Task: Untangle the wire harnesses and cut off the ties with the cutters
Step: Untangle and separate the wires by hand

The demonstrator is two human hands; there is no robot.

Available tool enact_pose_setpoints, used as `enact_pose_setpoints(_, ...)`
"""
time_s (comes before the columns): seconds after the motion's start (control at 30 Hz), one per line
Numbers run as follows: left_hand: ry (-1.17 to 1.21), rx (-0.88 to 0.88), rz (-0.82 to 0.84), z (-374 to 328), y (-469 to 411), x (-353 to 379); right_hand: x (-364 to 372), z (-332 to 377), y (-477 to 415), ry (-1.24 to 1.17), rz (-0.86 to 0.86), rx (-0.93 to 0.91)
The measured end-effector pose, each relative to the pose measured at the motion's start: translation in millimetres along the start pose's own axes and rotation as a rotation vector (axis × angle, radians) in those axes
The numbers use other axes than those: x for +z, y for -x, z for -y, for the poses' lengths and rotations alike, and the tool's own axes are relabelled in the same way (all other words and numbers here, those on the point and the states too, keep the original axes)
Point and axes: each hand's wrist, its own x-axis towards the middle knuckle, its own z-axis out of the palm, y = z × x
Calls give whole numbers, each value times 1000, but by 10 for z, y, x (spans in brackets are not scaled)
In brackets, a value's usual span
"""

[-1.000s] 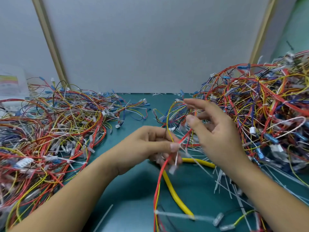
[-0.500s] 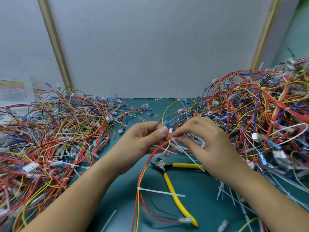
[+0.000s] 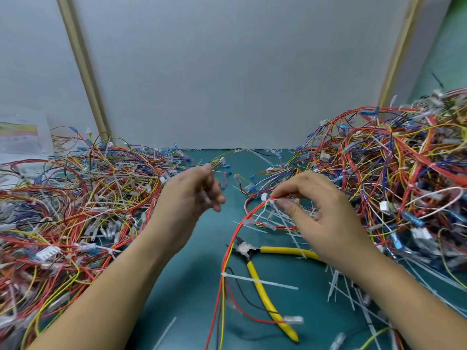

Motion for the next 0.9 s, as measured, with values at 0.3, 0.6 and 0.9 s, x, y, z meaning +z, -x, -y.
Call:
enact_pose_setpoints(0.3, -387, 245, 276, 17, 163, 89, -40, -78, -49, 63, -229, 107)
enact_pose_setpoints(0.6, -15, -228, 633, 71, 206, 162, -84, -182, -90, -1, -346, 178)
enact_pose_setpoints(0.9, 53, -150, 660, 95, 188, 142, -56, -176, -86, -14, -323, 213)
